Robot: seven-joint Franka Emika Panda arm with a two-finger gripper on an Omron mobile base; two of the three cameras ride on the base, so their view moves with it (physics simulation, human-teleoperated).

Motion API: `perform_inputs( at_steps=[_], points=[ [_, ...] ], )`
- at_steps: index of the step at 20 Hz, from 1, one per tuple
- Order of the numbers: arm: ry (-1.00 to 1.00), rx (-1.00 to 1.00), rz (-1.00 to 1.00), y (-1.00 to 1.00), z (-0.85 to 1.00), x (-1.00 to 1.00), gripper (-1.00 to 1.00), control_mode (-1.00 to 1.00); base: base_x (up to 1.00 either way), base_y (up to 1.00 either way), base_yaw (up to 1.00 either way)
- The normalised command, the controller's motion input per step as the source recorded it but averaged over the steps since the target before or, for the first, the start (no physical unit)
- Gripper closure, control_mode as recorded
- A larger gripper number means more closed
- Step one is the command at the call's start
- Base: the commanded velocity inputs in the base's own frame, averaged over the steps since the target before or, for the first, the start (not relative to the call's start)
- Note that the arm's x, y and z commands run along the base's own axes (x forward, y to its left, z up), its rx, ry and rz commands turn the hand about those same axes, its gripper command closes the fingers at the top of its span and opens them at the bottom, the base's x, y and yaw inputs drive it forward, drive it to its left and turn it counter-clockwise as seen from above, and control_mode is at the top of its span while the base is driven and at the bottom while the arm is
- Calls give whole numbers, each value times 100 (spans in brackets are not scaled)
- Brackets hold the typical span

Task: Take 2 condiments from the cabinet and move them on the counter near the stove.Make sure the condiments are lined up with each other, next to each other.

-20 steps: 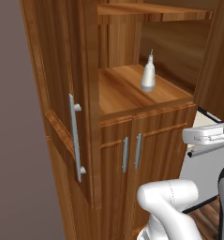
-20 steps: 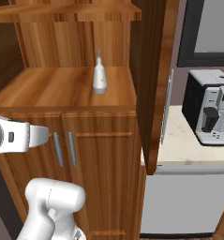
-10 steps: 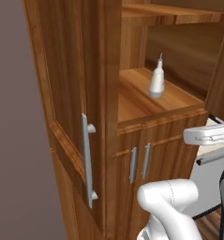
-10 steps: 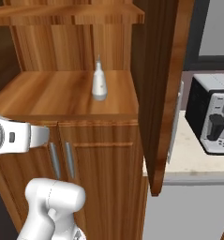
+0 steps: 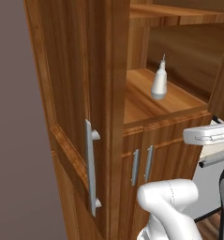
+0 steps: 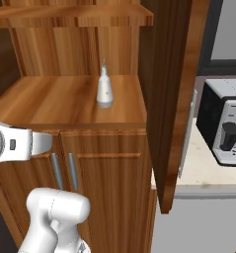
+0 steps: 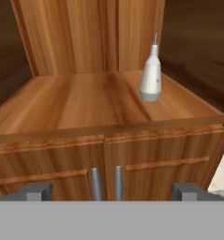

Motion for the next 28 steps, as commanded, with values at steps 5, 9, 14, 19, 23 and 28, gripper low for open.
perform_inputs(
  at_steps=[5, 9, 14, 19, 23, 28],
  points=[
    [0, 0, 0, 0, 0, 0, -100, 100, 64, 6, 0],
    [0, 0, 0, 0, 0, 0, -100, 100, 29, 1, 0],
    [0, 0, 0, 0, 0, 0, -100, 100, 2, 0, 0],
    [0, 0, -4, 0, 7, 0, -100, -100, 0, 0, -1],
    [0, -4, -15, 0, 35, 0, -100, -100, 0, 0, 0],
    [5, -7, -17, 0, 46, 8, -100, -100, 0, 0, 0]
  ],
)
